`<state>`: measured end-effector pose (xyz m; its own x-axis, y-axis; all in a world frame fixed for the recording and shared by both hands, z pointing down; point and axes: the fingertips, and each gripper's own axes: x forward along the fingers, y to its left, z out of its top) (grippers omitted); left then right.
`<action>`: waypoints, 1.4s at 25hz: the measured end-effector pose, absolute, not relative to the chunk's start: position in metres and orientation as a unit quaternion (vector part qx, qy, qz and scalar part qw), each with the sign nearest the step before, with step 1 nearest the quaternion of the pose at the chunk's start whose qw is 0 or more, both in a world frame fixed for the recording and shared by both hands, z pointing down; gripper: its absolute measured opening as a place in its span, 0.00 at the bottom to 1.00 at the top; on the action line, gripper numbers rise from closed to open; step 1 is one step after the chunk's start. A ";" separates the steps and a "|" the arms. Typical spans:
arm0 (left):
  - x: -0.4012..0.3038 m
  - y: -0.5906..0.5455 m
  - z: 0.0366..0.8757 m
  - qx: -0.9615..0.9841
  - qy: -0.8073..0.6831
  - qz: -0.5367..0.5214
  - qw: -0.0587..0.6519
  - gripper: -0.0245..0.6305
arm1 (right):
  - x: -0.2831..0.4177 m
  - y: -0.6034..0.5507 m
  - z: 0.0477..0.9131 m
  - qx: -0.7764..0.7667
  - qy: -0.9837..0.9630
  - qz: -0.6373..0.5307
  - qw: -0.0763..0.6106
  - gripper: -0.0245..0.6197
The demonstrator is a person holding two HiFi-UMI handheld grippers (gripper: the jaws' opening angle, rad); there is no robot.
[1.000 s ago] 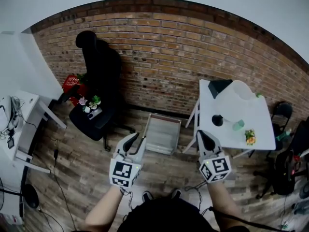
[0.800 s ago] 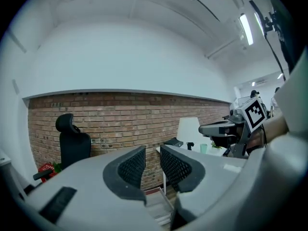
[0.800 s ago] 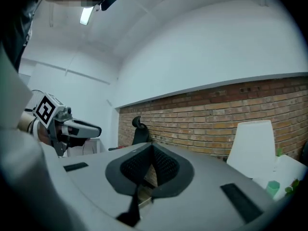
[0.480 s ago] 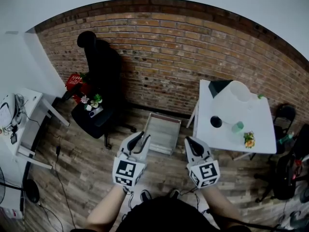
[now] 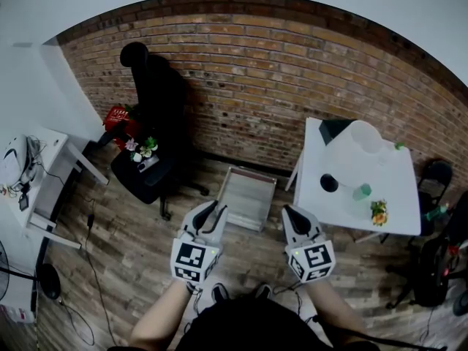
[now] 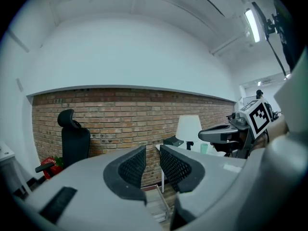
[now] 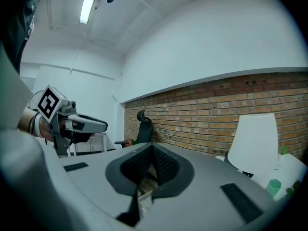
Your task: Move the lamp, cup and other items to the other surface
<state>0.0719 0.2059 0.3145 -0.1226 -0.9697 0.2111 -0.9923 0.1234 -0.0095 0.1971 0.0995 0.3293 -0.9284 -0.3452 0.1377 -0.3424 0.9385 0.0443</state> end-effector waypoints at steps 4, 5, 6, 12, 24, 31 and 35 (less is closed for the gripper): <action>0.072 0.207 0.317 0.656 -0.747 0.078 0.077 0.17 | 0.200 0.096 0.329 0.175 -0.982 -0.013 0.070 0.05; 0.072 0.207 0.318 0.655 -0.747 0.080 0.079 0.17 | 0.200 0.095 0.329 0.176 -0.982 -0.014 0.069 0.05; 0.072 0.207 0.320 0.654 -0.748 0.080 0.081 0.17 | 0.201 0.095 0.330 0.176 -0.982 -0.014 0.070 0.05; 0.072 0.208 0.317 0.653 -0.748 0.080 0.088 0.17 | 0.198 0.096 0.329 0.175 -0.982 -0.016 0.064 0.05; 0.065 0.210 0.321 0.650 -0.750 0.082 0.084 0.17 | 0.195 0.099 0.335 0.170 -0.983 -0.012 0.070 0.04; 0.067 0.211 0.320 0.651 -0.748 0.088 0.093 0.17 | 0.195 0.099 0.333 0.173 -0.983 -0.013 0.068 0.04; 0.066 0.208 0.326 0.652 -0.749 0.079 0.086 0.17 | 0.195 0.097 0.336 0.170 -0.983 -0.014 0.069 0.04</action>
<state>0.0655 0.2079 0.3261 -0.1353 -0.9633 0.2319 -0.9905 0.1375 -0.0064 0.1955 0.0969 0.3360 -0.9325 -0.3363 0.1320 -0.3325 0.9418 0.0505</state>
